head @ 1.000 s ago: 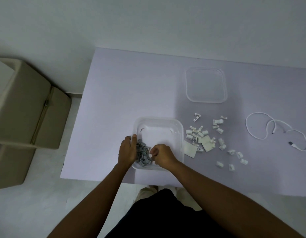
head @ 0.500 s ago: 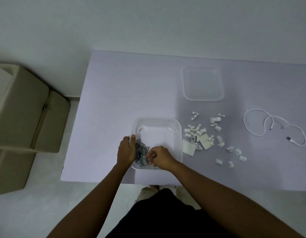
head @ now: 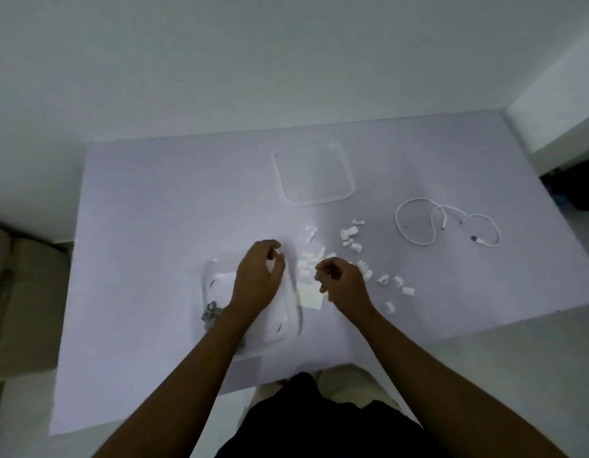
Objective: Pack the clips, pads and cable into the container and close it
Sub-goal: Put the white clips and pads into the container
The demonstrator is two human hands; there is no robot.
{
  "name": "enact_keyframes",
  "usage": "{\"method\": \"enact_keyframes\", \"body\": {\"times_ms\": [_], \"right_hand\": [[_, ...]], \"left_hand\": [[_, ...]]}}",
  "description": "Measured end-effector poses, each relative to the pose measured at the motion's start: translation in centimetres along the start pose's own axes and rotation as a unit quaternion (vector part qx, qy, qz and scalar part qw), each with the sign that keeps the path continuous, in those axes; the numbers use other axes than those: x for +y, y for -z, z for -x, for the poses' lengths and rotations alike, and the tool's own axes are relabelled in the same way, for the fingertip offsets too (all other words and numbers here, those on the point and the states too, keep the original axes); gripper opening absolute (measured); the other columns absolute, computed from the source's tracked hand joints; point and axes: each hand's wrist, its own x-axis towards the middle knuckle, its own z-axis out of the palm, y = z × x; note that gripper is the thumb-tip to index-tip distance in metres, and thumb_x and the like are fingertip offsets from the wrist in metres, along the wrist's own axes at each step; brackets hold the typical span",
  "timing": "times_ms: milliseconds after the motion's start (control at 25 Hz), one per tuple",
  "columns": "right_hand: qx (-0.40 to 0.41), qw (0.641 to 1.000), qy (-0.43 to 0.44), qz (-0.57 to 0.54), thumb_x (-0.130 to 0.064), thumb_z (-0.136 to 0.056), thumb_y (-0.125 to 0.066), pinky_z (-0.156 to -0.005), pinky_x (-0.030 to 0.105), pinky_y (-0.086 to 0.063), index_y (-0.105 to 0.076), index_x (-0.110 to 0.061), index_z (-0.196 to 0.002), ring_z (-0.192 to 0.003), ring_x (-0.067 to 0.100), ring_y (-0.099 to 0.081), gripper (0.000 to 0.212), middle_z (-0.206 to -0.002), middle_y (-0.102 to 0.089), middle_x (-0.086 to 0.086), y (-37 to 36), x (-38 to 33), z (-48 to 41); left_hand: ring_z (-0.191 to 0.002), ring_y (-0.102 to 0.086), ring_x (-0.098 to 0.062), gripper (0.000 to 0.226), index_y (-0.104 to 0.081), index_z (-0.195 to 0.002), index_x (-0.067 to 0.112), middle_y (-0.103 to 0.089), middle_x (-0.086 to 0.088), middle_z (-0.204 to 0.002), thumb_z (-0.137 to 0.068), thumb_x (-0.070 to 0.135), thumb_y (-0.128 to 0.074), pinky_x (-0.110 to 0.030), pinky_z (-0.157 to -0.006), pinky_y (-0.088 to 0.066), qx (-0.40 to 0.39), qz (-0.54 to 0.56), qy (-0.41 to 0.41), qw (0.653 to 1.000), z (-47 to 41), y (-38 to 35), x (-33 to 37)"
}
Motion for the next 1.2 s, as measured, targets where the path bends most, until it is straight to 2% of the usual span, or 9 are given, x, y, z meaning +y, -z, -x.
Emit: {"method": "enact_keyframes", "body": {"times_ms": [160,240,320,440,640,920,1080,1120,1200], "right_hand": [[0.096,0.987,-0.016,0.124,-0.004,-0.086,-0.065,-0.073,0.032,-0.055,-0.068,-0.013,-0.091,-0.075,0.015,-0.064,0.011,-0.083,-0.069,0.0,6.4,4.4,-1.4],[0.111,0.981,-0.014,0.16,0.001,-0.086,-0.064,-0.077,0.031,-0.055,-0.068,-0.01,-0.095,-0.08,0.017,-0.063,0.015,-0.088,-0.068,0.003,8.5,6.2,-1.7],[0.107,0.977,-0.007,0.185,0.002,-0.084,-0.067,-0.078,0.027,-0.052,-0.067,-0.011,-0.101,-0.083,0.017,-0.062,0.022,-0.096,-0.066,0.007,9.8,7.4,-2.4],[0.056,0.977,-0.011,0.204,-0.001,-0.084,-0.07,-0.081,0.022,-0.047,-0.065,-0.013,-0.116,-0.094,0.02,-0.062,0.035,-0.109,-0.062,0.008,10.5,8.5,-4.3],[-0.049,0.966,0.02,0.252,-0.012,-0.083,-0.072,-0.1,0.036,-0.047,-0.059,-0.018,-0.13,-0.119,0.024,-0.052,0.049,-0.125,-0.057,0.009,9.8,9.8,-7.8],[-0.085,0.945,0.103,0.299,-0.002,-0.083,-0.069,-0.092,0.038,-0.049,-0.069,-0.011,-0.115,-0.105,0.03,-0.06,0.034,-0.113,-0.064,0.013,9.8,11.4,-9.7],[-0.069,0.974,0.054,0.207,-0.006,-0.079,-0.077,-0.083,0.031,-0.054,-0.072,-0.012,-0.109,-0.089,0.022,-0.065,0.03,-0.102,-0.069,0.008,10.7,10.5,-10.1],[-0.068,0.988,0.013,0.141,-0.006,-0.079,-0.079,-0.077,0.027,-0.054,-0.073,-0.013,-0.107,-0.083,0.019,-0.065,0.03,-0.098,-0.07,0.006,11.1,10.1,-10.0],[-0.078,0.984,-0.123,-0.102,-0.003,-0.081,-0.077,-0.067,0.023,-0.053,-0.073,-0.011,-0.105,-0.078,0.017,-0.064,0.027,-0.097,-0.071,0.007,11.9,9.2,-9.9]], "left_hand": [[-0.081,-0.059,-0.011,0.018,-0.066,-0.109,0.014,-0.064,-0.003,-0.096,-0.092,0.014,-0.06,-0.031,-0.078,-0.052,-0.152,0.017,-0.048,0.987,-0.4,-6.0,3.7],[-0.087,-0.056,-0.012,0.025,-0.063,-0.117,0.013,-0.062,-0.007,-0.106,-0.093,0.012,-0.058,-0.022,-0.082,-0.047,-0.179,-0.003,-0.008,0.984,-0.2,-8.8,4.0],[-0.1,-0.056,-0.02,0.033,-0.058,-0.126,0.011,-0.056,-0.011,-0.117,-0.093,0.01,-0.056,-0.025,-0.089,-0.046,-0.192,-0.041,0.041,0.98,-0.3,-10.9,3.9],[-0.106,-0.055,-0.034,0.037,-0.055,-0.126,0.006,-0.052,-0.017,-0.119,-0.089,0.006,-0.059,-0.04,-0.09,-0.049,-0.196,-0.101,0.123,0.967,-0.6,-13.2,3.4],[-0.102,-0.06,-0.034,0.035,-0.057,-0.124,0.01,-0.053,-0.014,-0.118,-0.091,0.016,-0.063,-0.036,-0.086,-0.047,-0.174,-0.123,0.217,0.953,-0.6,-15.0,2.7],[-0.081,-0.061,-0.021,0.007,-0.064,-0.093,0.016,-0.063,-0.002,-0.089,-0.086,0.015,-0.064,-0.027,-0.065,-0.037,-0.101,-0.114,0.236,0.96,0.3,-16.9,2.5],[-0.068,-0.066,-0.008,0.007,-0.068,-0.095,0.012,-0.071,0.0,-0.086,-0.089,0.011,-0.063,-0.02,-0.068,-0.054,-0.017,0.059,0.306,0.95,0.5,-16.3,3.0],[-0.068,-0.067,-0.016,0.011,-0.068,-0.098,0.008,-0.071,-0.004,-0.086,-0.089,0.007,-0.062,-0.025,-0.068,-0.057,-0.003,0.145,0.355,0.924,0.4,-15.9,3.3],[-0.066,-0.062,-0.031,0.019,-0.067,-0.1,-0.004,-0.065,-0.017,-0.081,-0.087,-0.002,-0.053,-0.035,-0.059,-0.056,-0.004,0.367,0.432,0.824,0.3,-15.1,4.3]]}}
